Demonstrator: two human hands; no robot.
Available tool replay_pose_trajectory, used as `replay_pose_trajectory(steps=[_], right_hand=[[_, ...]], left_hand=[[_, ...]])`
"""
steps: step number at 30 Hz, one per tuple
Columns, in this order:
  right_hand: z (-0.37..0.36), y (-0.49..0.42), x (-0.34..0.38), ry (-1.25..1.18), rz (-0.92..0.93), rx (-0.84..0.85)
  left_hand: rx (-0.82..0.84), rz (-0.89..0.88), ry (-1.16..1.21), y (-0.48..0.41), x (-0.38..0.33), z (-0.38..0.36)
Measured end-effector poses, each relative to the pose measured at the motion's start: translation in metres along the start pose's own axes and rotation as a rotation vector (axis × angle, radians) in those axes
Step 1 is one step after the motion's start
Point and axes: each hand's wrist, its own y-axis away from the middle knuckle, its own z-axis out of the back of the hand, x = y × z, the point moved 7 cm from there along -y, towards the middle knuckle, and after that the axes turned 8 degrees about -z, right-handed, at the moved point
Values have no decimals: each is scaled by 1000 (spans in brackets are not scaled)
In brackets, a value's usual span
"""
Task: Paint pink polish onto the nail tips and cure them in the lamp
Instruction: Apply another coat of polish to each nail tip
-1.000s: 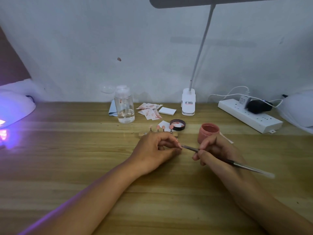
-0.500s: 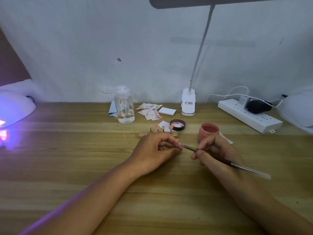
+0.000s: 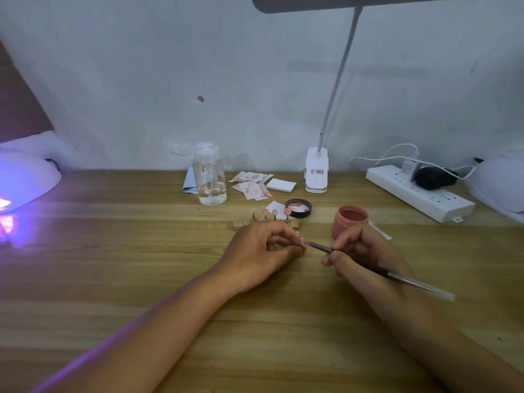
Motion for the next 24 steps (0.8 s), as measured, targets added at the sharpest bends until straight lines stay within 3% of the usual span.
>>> replay_pose_trajectory(steps=[24], right_hand=[[8,2,-2,-25,8,-17]], left_hand=[[-2,5,41,-1,-3,-7]])
